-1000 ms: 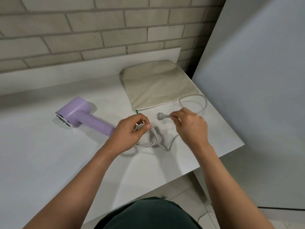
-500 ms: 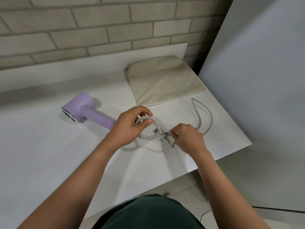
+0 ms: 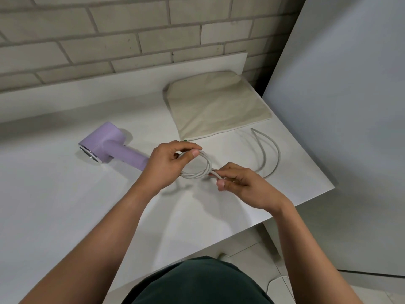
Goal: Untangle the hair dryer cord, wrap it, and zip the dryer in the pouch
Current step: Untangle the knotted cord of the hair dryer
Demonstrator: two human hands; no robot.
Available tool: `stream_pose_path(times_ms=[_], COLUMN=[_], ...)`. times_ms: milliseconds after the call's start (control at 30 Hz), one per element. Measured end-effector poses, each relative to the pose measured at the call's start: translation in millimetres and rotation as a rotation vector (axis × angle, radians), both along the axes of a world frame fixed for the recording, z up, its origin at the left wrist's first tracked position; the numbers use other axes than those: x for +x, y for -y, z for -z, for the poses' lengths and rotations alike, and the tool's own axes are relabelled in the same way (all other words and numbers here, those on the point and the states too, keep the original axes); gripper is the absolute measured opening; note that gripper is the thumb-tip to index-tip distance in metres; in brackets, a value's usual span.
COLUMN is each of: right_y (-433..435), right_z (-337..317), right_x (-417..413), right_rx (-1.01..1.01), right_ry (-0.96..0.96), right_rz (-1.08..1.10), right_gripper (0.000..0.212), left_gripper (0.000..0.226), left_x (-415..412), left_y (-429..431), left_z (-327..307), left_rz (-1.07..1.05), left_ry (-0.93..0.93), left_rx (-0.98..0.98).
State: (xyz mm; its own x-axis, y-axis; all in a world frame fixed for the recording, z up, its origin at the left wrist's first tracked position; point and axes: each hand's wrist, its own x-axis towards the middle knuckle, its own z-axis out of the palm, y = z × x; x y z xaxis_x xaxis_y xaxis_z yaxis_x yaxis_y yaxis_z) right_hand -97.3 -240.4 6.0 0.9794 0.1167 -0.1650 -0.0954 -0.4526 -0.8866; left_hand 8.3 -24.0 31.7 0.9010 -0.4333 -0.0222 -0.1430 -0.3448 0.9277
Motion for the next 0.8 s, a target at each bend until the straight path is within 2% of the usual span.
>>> stream_pose_path(times_ms=[100, 167, 300, 433, 533, 667, 733, 800], right_y=[-4.2, -8.5, -20.0, -32.4, -34.8, -36.8, -36.9, -35.4], right_z=[-3.6, -5.8, -10.9, -14.4, -15.4, -9.7, -9.8, -12.8], right_x=[-0.1, 0.8, 4.1, 6.7, 7.0, 10.4, 12.9, 14.5], right_rx=[0.005, 0.045, 0.227, 0.291, 0.191, 0.040, 0.030, 0.017], right_ry=[0.123, 0.202, 0.188, 0.209, 0.271, 0.359, 0.344, 0.326], right_rz=[0.031, 0.127, 0.279, 0.283, 0.224, 0.221, 0.246, 0.242], right_gripper=[0.029, 0.025, 0.018, 0.033, 0.048, 0.029, 0.020, 0.012], left_gripper=[0.011, 0.011, 0.009, 0.010, 0.014, 0.012, 0.014, 0.028], left_x=[0.1, 2.5, 7.0, 6.1, 8.3, 11.9, 9.2, 9.3], left_y=[-0.3, -1.4, -3.4, -0.5, 1.0, 0.4, 2.8, 4.0], left_z=[-3.2, -5.9, -10.0, -12.0, -14.7, -18.2, -19.4, -19.7], left_rz=[0.066, 0.111, 0.179, 0.278, 0.290, 0.291, 0.236, 0.121], left_ry=[-0.106, -0.207, -0.314, -0.310, -0.317, -0.352, -0.318, -0.270], left_rx=[0.010, 0.027, 0.077, 0.144, 0.213, 0.271, 0.194, 0.044])
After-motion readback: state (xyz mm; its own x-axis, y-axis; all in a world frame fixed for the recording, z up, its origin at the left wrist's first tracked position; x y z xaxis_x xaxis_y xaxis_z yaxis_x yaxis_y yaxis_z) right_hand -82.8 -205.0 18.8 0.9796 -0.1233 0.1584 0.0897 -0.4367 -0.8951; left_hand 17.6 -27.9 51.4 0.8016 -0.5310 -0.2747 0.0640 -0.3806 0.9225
